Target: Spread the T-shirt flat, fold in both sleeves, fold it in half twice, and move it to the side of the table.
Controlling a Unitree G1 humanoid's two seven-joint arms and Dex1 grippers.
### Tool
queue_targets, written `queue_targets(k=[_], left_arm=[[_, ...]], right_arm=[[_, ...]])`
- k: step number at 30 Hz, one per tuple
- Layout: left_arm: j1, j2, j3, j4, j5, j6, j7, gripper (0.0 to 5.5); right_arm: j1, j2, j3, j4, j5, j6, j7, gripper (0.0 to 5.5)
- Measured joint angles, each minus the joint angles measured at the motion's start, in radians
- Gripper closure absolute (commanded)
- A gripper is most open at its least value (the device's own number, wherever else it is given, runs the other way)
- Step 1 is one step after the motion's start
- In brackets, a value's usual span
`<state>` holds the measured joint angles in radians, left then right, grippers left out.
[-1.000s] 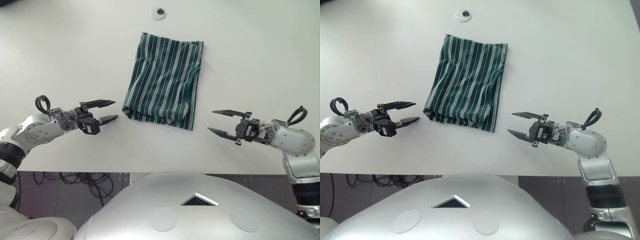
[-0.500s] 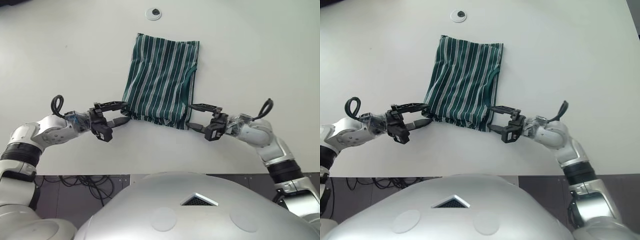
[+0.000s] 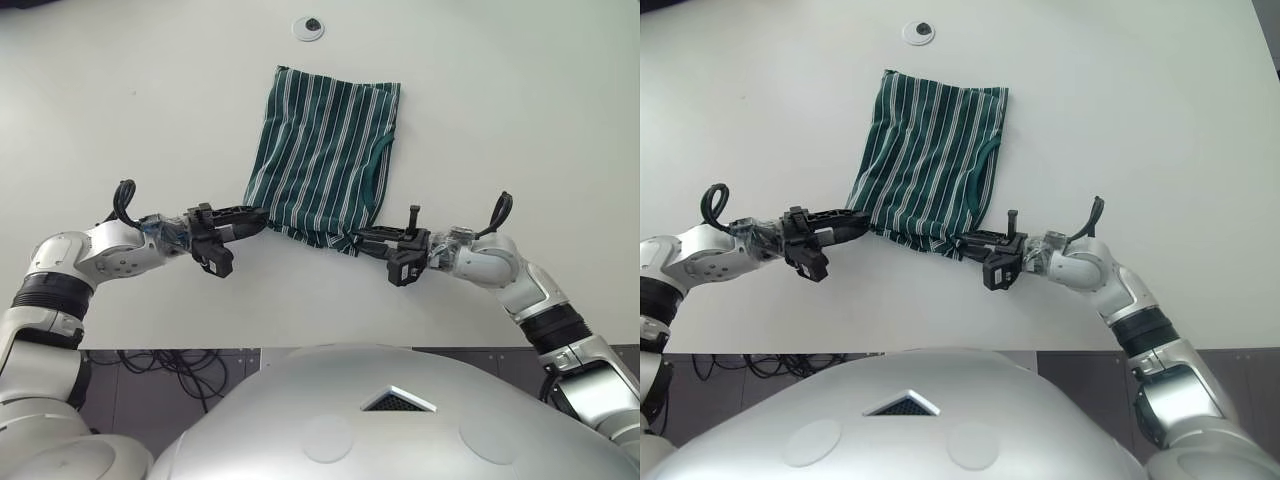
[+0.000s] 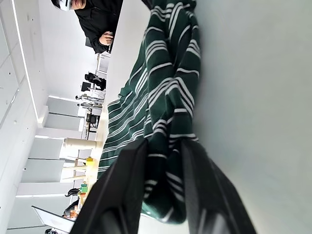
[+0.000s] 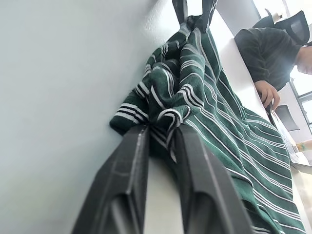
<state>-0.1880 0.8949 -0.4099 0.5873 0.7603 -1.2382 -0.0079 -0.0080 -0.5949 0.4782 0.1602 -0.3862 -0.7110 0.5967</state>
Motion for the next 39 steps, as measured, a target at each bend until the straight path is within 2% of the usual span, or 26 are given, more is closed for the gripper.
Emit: queue_targets(k=[3,7,9,12,16,20,23,26,30,34,39], left_arm=[[-0.021,-0.006,-0.007,0.013,0.006,0.005,0.009,5.06],[-0.040,-0.006,-0.018,0.021,0.001,0.001,0.004,5.49],[-0.037,0.000,-0.042,0.027,-0.087,0.006,-0.069,5.49],[0.020,0.052,-0.122,-0.062,-0.442,0.089,-0.291,5.49],[0.165,0.184,-0.228,-0.376,-0.916,0.385,-0.654,5.49],[0.268,0.373,-0.253,-0.686,-1.339,0.683,-0.983,5.49],[0.342,0.515,-0.220,-0.917,-1.597,0.919,-1.187,5.49],[0.355,0.491,-0.132,-0.977,-1.678,1.026,-1.193,5.49],[0.343,0.366,-0.046,-0.992,-1.681,1.133,-1.138,5.49],[0.256,0.170,0.013,-0.894,-1.581,1.221,-1.034,5.49],[0.181,0.036,0.073,-0.714,-1.417,1.256,-0.983,5.49]], right_arm=[[-0.010,0.000,0.006,0.005,-0.006,0.012,-0.011,5.46],[-0.012,0.001,0.008,0.008,0.044,0.043,0.009,5.50],[0.001,0.001,0.010,-0.004,0.137,0.088,0.059,5.50],[0.057,-0.014,0.006,-0.073,0.327,0.196,0.179,5.50],[0.144,-0.112,-0.007,-0.194,0.594,0.372,0.372,5.50],[0.258,-0.271,-0.046,-0.322,0.885,0.561,0.588,5.50],[0.326,-0.368,-0.169,-0.436,1.106,0.705,0.684,5.50],[0.324,-0.354,-0.243,-0.447,1.144,0.763,0.665,5.50],[0.302,-0.295,-0.298,-0.430,1.142,0.811,0.616,5.50],[0.234,-0.204,-0.367,-0.375,1.145,0.886,0.526,5.50],[0.169,-0.131,-0.400,-0.334,1.125,0.955,0.439,5.50]])
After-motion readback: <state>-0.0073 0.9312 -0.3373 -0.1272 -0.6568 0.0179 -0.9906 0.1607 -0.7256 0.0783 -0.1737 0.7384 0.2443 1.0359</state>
